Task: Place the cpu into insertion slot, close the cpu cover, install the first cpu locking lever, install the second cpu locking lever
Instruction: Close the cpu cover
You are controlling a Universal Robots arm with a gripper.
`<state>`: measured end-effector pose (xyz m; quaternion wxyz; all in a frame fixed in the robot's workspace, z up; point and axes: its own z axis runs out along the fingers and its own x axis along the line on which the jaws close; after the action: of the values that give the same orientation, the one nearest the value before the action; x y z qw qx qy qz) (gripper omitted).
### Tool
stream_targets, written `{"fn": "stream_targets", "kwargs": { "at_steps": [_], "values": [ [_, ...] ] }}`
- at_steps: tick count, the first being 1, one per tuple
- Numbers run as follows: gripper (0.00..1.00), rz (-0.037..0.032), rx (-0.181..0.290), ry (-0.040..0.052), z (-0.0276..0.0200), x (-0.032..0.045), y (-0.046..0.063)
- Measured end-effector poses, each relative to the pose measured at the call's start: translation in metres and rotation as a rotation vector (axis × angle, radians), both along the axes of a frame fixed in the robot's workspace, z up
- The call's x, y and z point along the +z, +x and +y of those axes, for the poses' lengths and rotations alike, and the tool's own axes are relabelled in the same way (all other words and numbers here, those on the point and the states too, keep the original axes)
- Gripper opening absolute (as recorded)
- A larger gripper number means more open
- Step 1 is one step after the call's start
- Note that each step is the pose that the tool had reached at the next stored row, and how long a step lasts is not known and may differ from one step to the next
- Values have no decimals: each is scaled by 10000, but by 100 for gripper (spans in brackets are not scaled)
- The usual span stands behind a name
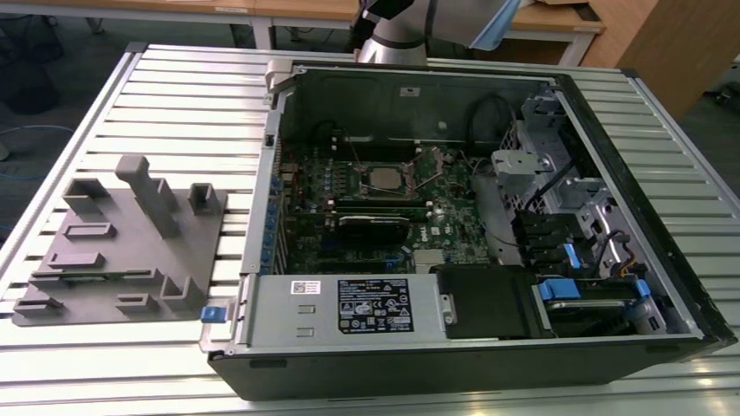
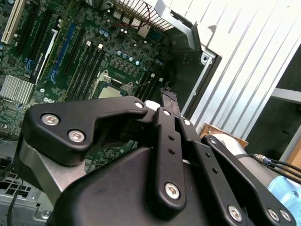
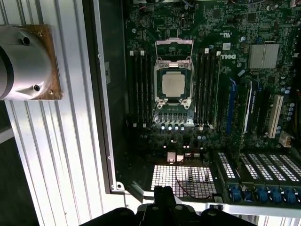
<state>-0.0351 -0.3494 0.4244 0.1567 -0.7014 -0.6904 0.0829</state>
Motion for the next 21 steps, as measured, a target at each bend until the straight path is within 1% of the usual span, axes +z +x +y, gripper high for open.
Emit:
{"fn": "stream_targets", "kwargs": {
  "at_steps": [1, 2, 4, 8, 21],
  "values": [
    [11, -9, 1, -1, 0, -4, 0],
    [11, -35, 2, 0, 0, -10, 0],
    [11, -114, 5, -1, 0, -28, 0],
    [11, -250, 8, -2, 0, -59, 0],
    [11, -257, 9, -2, 0, -64, 0]
  ]
}}
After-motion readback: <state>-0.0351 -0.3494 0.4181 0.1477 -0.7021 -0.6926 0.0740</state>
